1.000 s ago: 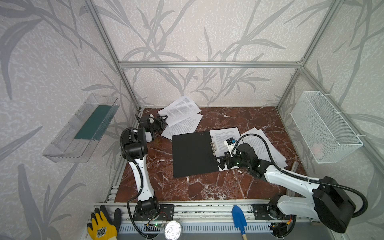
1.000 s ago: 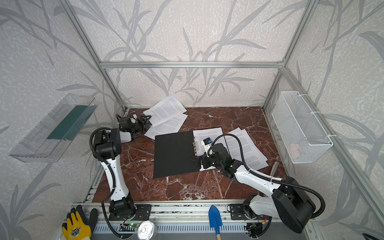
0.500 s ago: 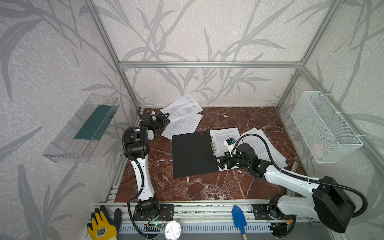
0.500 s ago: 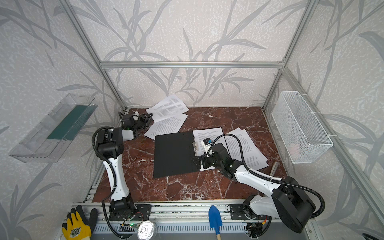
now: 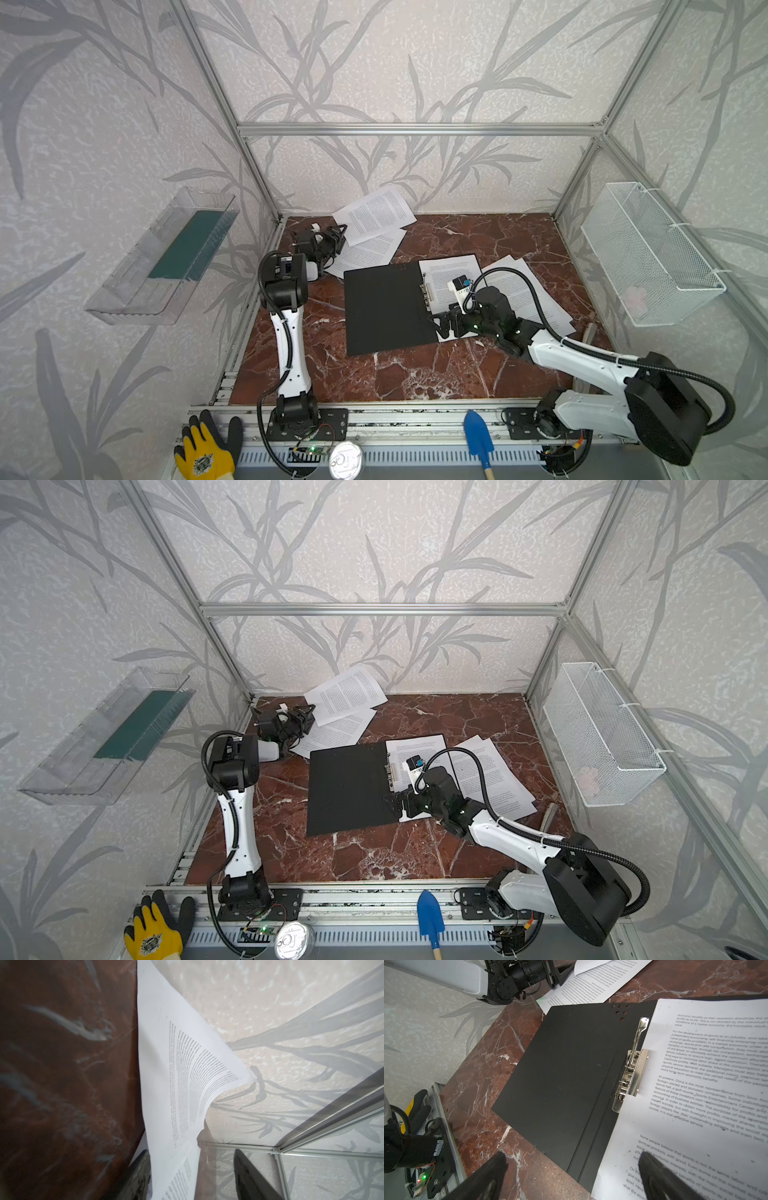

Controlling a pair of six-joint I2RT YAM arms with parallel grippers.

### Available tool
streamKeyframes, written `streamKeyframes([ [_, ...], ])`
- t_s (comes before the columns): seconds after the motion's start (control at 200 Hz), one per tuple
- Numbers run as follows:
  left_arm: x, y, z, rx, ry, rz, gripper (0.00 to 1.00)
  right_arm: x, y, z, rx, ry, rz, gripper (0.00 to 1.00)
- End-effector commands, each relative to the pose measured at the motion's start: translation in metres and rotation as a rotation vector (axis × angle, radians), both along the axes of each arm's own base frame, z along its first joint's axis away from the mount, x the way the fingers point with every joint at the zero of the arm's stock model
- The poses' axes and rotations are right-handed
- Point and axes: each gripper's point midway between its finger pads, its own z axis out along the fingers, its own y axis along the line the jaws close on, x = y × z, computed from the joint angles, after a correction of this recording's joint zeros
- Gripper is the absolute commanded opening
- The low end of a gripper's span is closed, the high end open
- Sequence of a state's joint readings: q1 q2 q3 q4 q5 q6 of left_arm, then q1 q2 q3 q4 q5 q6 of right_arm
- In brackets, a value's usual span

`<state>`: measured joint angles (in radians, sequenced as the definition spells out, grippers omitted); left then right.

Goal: Put the files into the folder
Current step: 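Lift the held sheet and carry it over the folder with the left gripper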

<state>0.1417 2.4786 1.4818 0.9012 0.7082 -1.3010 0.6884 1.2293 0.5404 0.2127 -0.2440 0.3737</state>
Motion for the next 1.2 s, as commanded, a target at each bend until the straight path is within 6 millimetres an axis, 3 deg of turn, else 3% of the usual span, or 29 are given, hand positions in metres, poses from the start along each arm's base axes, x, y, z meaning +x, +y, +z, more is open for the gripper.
streamKeyframes([
  [0.0, 0.011, -0.012, 0.025, -0.012, -0.094, -0.035, 0.64, -0.001, 0.0, 0.003, 0.006, -0.017, 0.0, 0.99],
  [0.075, 0.011, -0.016, 0.023, 0.04, -0.076, -0.04, 0.63, -0.001, 0.0, 0.003, 0.006, -0.017, 0.003, 0.99],
  [0.24, 0.014, -0.021, 0.02, 0.056, -0.064, -0.059, 0.52, -0.001, 0.0, 0.002, 0.002, -0.017, 0.0, 0.99],
  [0.405, 0.017, -0.026, 0.004, 0.075, 0.028, -0.078, 0.38, 0.0, -0.001, 0.002, 0.001, -0.018, -0.001, 0.99],
  [0.685, 0.022, -0.03, 0.004, 0.069, 0.059, -0.077, 0.13, 0.0, -0.002, 0.003, -0.005, -0.022, -0.005, 0.99],
  [0.79, 0.018, -0.035, 0.024, 0.044, 0.022, -0.093, 0.0, 0.0, -0.003, 0.004, -0.008, -0.027, -0.01, 0.99],
  [0.885, 0.004, -0.039, 0.055, 0.04, -0.026, -0.095, 0.0, 0.001, -0.005, 0.003, -0.019, -0.03, -0.019, 0.99],
  [1.195, -0.083, -0.073, 0.144, 0.089, -0.084, -0.075, 0.0, 0.006, -0.013, -0.001, -0.059, -0.03, -0.054, 0.99],
])
